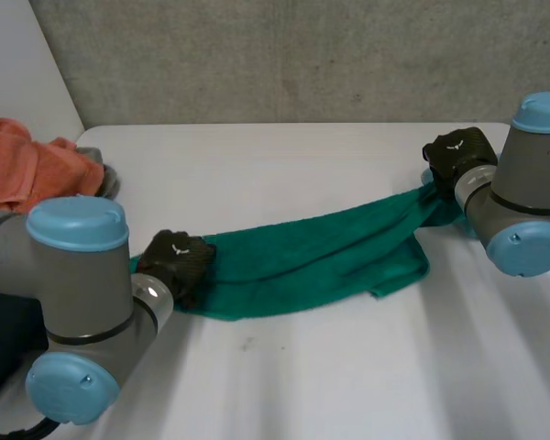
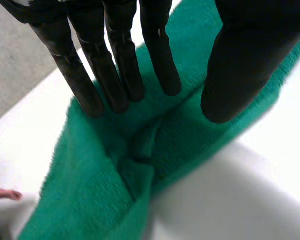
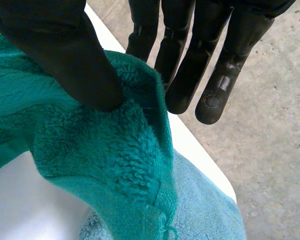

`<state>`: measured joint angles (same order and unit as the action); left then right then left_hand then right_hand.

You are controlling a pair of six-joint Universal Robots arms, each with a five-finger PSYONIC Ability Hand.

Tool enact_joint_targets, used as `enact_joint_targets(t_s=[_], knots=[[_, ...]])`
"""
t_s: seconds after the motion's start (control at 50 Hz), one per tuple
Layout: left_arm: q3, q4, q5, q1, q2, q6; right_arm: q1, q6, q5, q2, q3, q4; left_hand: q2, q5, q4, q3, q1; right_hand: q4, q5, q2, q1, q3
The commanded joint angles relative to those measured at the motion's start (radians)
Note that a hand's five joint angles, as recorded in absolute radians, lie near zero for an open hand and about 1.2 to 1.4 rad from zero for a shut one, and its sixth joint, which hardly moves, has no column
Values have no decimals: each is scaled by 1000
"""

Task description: Fold the laundry.

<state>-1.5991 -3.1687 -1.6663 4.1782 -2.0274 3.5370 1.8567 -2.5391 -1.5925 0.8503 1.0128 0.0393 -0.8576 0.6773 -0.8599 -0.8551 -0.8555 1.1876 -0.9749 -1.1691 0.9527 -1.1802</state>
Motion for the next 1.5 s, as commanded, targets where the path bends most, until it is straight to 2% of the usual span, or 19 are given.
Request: enact_joint_targets(t_s=[0.02, 0.1, 0.24, 0.56, 0.74, 0.82, 0.84, 0.88, 0.92, 1.0, 1.14, 1.24, 1.4, 1.5], knots=[[53, 1, 2, 37, -79, 0, -2, 0, 5, 18, 33, 4, 76, -71, 79, 74, 74, 209, -247, -227, 444, -216], [114, -7, 2, 68, -138, 0, -2, 0, 9, 35, 59, 4, 209, -203, 211, 207, 207, 209, -247, -227, 444, -216], [234, -8, 2, 106, -229, 6, 2, 2, 11, 58, 102, 2, 213, -207, 215, 210, 210, 209, -247, -227, 444, -216], [347, -59, 10, 122, -329, 232, 24, 5, 28, 59, 150, -1, 213, -207, 215, 210, 210, 209, -247, -227, 444, -216], [390, -59, 11, 122, -362, 238, 24, 8, 37, 55, 147, -1, 177, -172, 180, 175, 175, 209, -247, -227, 444, -216], [406, -57, 11, 122, -373, 238, 22, 8, 37, 53, 150, -1, 51, -46, 54, 49, 49, 209, -247, -227, 444, -216], [409, -57, 13, 123, -373, 235, 24, 8, 37, 53, 150, -1, -97, 103, -95, -100, -99, 209, -247, -227, 444, -216], [410, -56, 11, 123, -373, 235, 22, 8, 37, 53, 150, -1, -218, 224, -216, -221, -221, 209, -247, -227, 444, -216], [410, -54, 11, 123, -370, 234, 22, 8, 37, 53, 151, -1, -506, 511, -503, -508, -508, 209, -247, -227, 444, -216], [406, -51, 8, 115, -352, 226, 18, 8, 36, 58, 150, -1, -539, 544, -536, -541, -541, 209, -247, -227, 444, -216], [378, -44, 8, 112, -212, 163, 15, 10, 32, 82, 142, 5, -539, 544, -536, -541, -541, 209, -247, -227, 444, -216], [370, 2, 10, 120, -58, 100, 16, 16, 45, 179, 132, 73, -539, 544, -536, -541, -541, 209, -247, -227, 444, -216], [380, 116, 37, 169, 255, 39, -10, 68, 150, 371, 11, 361, -539, 544, -536, -541, -541, 209, -247, -227, 444, -216], [377, 174, 60, 223, 401, 33, -112, 114, 209, 486, -95, 532, -539, 544, -536, -541, -541, 209, -247, -227, 444, -216]])
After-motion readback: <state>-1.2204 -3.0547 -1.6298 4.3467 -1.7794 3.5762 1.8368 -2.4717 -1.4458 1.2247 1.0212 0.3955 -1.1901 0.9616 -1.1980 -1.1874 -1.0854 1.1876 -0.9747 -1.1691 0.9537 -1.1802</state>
